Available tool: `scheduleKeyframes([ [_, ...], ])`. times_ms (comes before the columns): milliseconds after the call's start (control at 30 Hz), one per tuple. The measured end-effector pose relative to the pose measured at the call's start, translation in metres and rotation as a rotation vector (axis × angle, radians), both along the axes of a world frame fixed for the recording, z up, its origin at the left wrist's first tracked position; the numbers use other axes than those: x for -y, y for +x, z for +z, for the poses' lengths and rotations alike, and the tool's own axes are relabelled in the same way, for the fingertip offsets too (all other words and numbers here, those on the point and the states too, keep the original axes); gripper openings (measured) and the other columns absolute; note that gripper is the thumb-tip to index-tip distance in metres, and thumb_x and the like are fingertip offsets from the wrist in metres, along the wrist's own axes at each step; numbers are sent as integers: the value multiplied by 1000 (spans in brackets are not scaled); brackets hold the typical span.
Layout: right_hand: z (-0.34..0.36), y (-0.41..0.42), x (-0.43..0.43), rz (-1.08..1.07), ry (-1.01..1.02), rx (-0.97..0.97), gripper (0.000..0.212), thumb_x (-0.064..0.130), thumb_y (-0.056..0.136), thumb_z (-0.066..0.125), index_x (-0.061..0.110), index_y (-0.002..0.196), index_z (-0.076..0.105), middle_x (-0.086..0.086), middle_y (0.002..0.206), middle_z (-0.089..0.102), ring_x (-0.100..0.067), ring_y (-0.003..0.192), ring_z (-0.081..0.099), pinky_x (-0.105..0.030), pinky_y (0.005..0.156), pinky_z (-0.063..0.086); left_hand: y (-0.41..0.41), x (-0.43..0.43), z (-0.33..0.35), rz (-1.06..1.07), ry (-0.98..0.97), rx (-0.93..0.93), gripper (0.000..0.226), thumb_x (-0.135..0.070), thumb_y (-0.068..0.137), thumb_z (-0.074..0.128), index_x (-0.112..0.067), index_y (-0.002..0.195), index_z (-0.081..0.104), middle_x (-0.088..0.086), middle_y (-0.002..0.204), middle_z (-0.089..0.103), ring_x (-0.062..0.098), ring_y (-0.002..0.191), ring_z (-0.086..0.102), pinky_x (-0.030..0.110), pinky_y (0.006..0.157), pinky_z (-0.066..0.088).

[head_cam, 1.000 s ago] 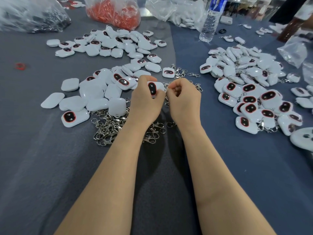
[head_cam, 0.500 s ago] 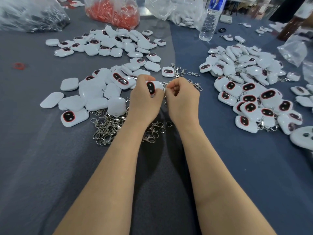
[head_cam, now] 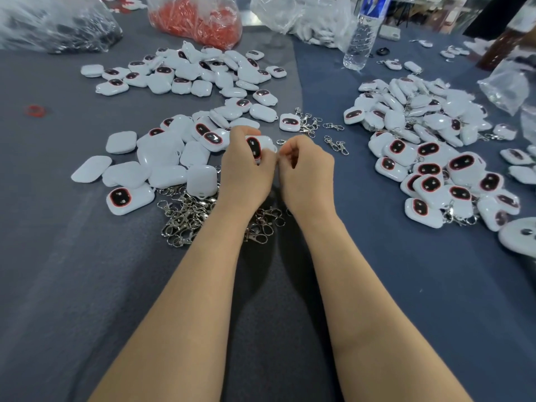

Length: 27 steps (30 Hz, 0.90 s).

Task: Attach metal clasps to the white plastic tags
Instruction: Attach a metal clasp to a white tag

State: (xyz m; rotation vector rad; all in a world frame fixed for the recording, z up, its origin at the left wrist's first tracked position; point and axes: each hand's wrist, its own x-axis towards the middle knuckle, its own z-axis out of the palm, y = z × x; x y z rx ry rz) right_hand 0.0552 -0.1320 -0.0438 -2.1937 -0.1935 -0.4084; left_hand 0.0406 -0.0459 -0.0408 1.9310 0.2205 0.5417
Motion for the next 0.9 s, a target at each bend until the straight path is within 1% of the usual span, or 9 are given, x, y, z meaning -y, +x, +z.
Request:
scheduleKeyframes([
  [67, -1, -2, -1, 4, 29, 15, 10, 5, 87, 53, 10, 86, 62, 0, 77, 60, -16, 74, 53, -25, 65, 40, -1, 0, 2, 11, -13, 29, 29, -6, 88, 51, -8, 117, 48, -7, 85, 51, 9, 73, 50, 9, 62, 35],
  [233, 1, 2, 2, -49, 147, 18, 10, 4, 87, 56, 9, 90, 64, 15, 67, 50, -2, 64, 47, -8, 64, 37, -2, -1, 4, -14, -12, 24, 28, -8, 88, 53, -10, 116, 49, -13, 81, 49, -6, 66, 48, 0, 59, 35],
  [567, 0, 4, 5, -16, 168, -6, 10, 3, 88, 56, 11, 88, 62, 15, 68, 50, 0, 63, 48, -7, 63, 38, -4, 1, 4, -34, 26, 0, 28, -8, 87, 53, -11, 115, 50, -12, 81, 51, -2, 65, 48, 1, 59, 34],
  [633, 1, 4, 7, -12, 193, -26, 11, 5, 88, 57, 16, 85, 59, 14, 69, 51, 1, 63, 48, -8, 62, 39, -5, -1, 5, -27, 44, 35, 32, -9, 88, 53, -14, 120, 49, -7, 93, 54, 5, 66, 49, 6, 63, 36],
  [667, 2, 5, 8, -10, 220, -40, 14, 7, 88, 58, 19, 82, 57, 13, 70, 52, 3, 63, 49, -8, 63, 39, -5, -2, 5, -22, 56, 51, 35, -9, 89, 52, -18, 123, 50, -7, 99, 54, 11, 70, 51, 12, 69, 39],
  [733, 5, 6, 10, 5, 279, -79, 21, 9, 87, 59, 26, 77, 53, 9, 74, 57, 1, 65, 51, -12, 65, 41, -5, -4, 5, -10, 88, 61, 30, -9, 90, 51, -21, 118, 57, -6, 95, 55, 15, 79, 54, 24, 81, 44],
  [767, 6, 7, 10, 23, 299, -96, 23, 9, 87, 60, 28, 76, 52, 6, 77, 59, -2, 67, 52, -16, 66, 43, -4, -4, 4, -7, 107, 63, 24, -9, 90, 51, -19, 110, 61, -3, 95, 56, 13, 80, 54, 22, 83, 44],
  [833, 8, 6, 10, 63, 307, -105, 24, 9, 87, 61, 28, 76, 51, 4, 77, 58, -6, 66, 51, -19, 66, 44, -4, -3, 2, -11, 150, 65, 13, -9, 88, 56, -15, 95, 66, 2, 100, 54, 1, 77, 49, 3, 75, 37],
  [900, 8, 5, 9, 90, 297, -100, 23, 8, 87, 60, 26, 78, 51, 6, 75, 55, -6, 67, 51, -22, 68, 49, -3, -2, 1, -12, 182, 56, 7, -11, 86, 62, -12, 91, 67, 3, 103, 53, 0, 76, 45, -3, 69, 30],
])
